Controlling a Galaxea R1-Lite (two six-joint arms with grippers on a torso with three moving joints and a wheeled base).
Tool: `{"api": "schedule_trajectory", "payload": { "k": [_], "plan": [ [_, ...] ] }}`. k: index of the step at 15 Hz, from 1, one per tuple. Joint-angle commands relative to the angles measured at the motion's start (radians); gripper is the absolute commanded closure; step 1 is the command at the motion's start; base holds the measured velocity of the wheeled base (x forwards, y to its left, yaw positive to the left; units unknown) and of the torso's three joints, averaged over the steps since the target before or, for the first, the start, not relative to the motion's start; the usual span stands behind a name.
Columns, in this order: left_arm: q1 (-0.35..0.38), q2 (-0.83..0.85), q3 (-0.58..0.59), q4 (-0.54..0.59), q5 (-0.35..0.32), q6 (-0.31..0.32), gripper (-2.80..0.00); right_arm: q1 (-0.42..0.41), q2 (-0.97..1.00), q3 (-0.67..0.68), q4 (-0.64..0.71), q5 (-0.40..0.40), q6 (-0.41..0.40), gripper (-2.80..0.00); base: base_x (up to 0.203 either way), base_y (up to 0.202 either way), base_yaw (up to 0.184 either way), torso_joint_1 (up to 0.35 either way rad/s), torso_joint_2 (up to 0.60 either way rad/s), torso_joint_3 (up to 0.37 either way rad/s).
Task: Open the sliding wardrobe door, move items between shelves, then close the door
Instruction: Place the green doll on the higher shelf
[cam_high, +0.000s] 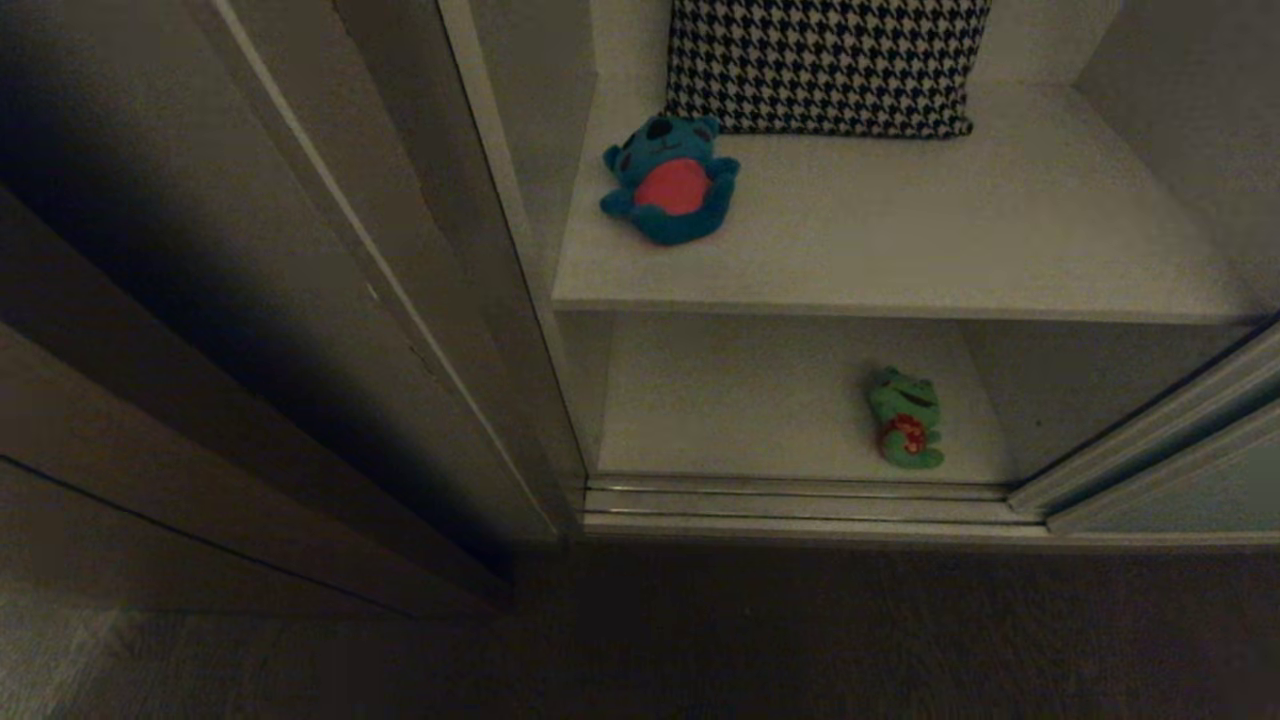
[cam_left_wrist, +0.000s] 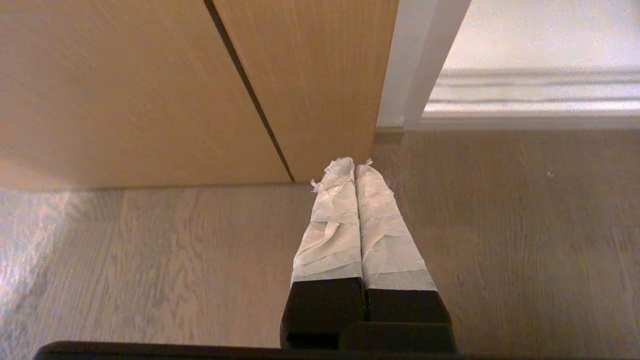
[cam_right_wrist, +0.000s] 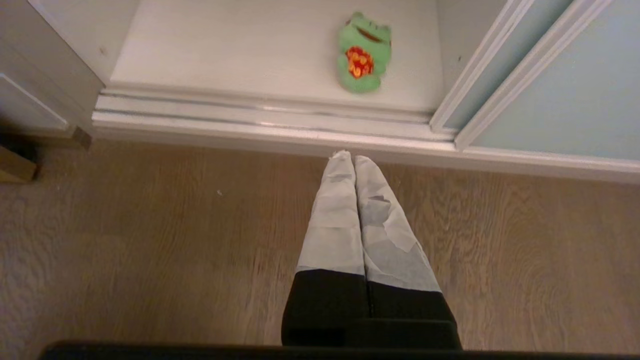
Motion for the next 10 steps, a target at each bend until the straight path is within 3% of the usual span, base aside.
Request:
{"api": "schedule_trajectory", "payload": {
  "k": [1,10],
  "plan": [
    [0.0,0.002,-0.002,0.005,0.001,0.001,0.0,0.0,0.0,0.0,0.0,0.0,0.0,0.0,0.0,0.0,0.0,0.008,0.0,-0.193],
    [0.0,0.001,-0.003,0.008,0.001,-0.005,0.0,0.0,-0.001,0.0,0.0,0.0,-0.002,0.0,0.0,0.0,0.0,0.002,0.0,-0.196]
  ]
}}
